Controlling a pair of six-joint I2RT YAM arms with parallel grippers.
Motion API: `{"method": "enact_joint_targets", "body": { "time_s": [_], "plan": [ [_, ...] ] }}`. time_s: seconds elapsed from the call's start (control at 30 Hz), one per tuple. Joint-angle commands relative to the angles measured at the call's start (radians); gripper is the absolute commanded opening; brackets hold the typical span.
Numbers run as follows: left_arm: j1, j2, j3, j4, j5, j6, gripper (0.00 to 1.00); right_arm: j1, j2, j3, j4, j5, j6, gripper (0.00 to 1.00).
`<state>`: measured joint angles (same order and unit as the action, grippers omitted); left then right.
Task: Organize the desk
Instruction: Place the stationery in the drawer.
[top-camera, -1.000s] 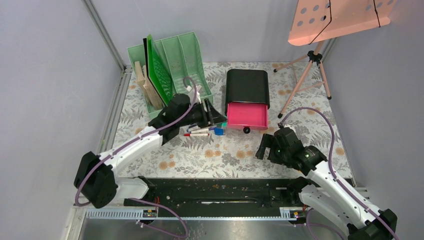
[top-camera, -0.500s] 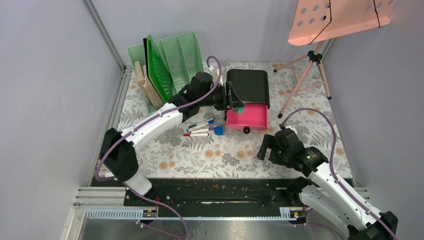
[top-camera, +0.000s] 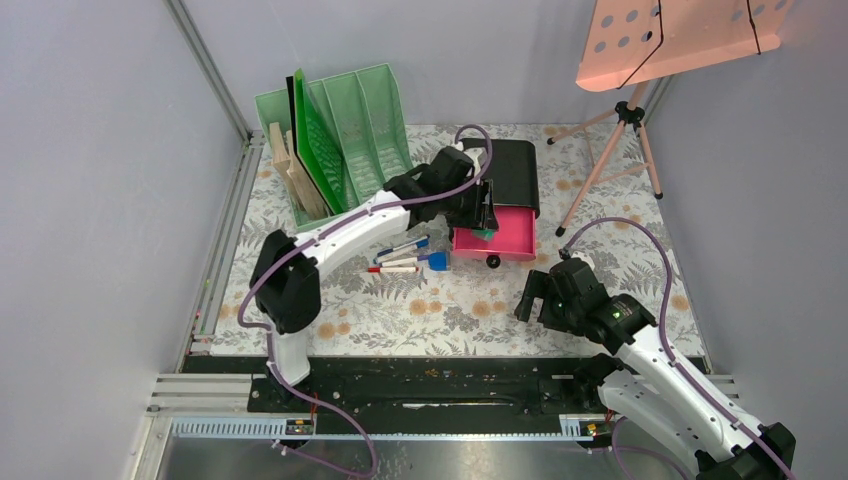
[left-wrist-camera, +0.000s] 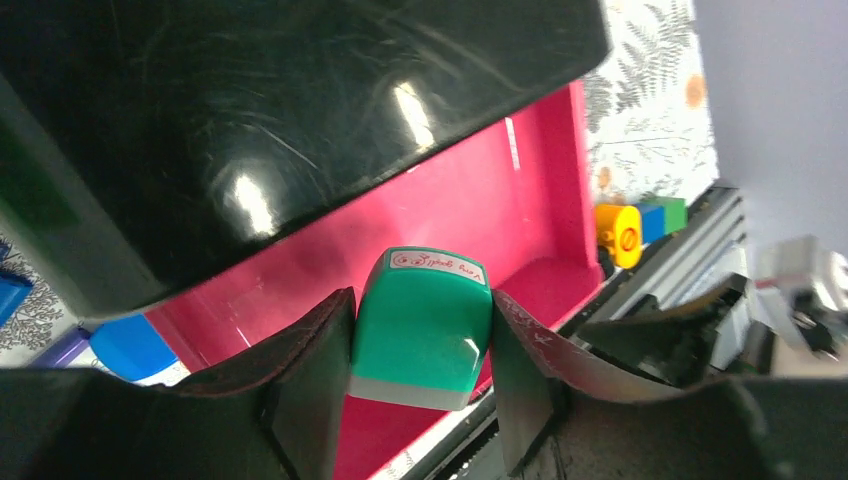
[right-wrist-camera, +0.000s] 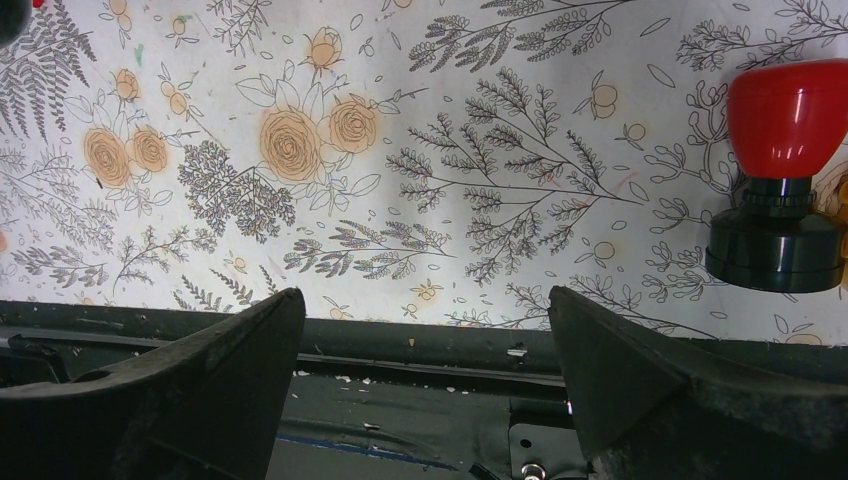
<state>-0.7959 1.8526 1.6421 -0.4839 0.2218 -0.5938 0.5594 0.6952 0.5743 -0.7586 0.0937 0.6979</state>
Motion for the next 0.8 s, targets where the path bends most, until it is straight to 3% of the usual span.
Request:
{"method": "enact_joint_targets", "body": {
  "time_s": [0.0, 0.17, 0.47, 0.77],
  "plan": [
    [-0.011, 0.049, 0.096, -0.078, -0.087, 0.026, 0.08, 0.005, -0.010, -0.004, -0.010, 0.020, 0.009, 0.99],
    [-0.011, 0.059, 0.099, -0.077, -0.095, 0.015, 0.20, 0.005, -0.007, -0.001, -0.011, 0.013, 0.009, 1.00],
    [-0.012, 0.026, 0.099, -0.051, -0.088, 0.014, 0.56, 0.004, 0.004, 0.004, -0.010, 0.011, 0.001, 0.99],
    [-0.012, -0.032, 0.106, -0.017, -0.068, 0.012, 0.63, 0.005, 0.013, 0.016, -0.010, 0.012, -0.006, 0.99]
  ]
}}
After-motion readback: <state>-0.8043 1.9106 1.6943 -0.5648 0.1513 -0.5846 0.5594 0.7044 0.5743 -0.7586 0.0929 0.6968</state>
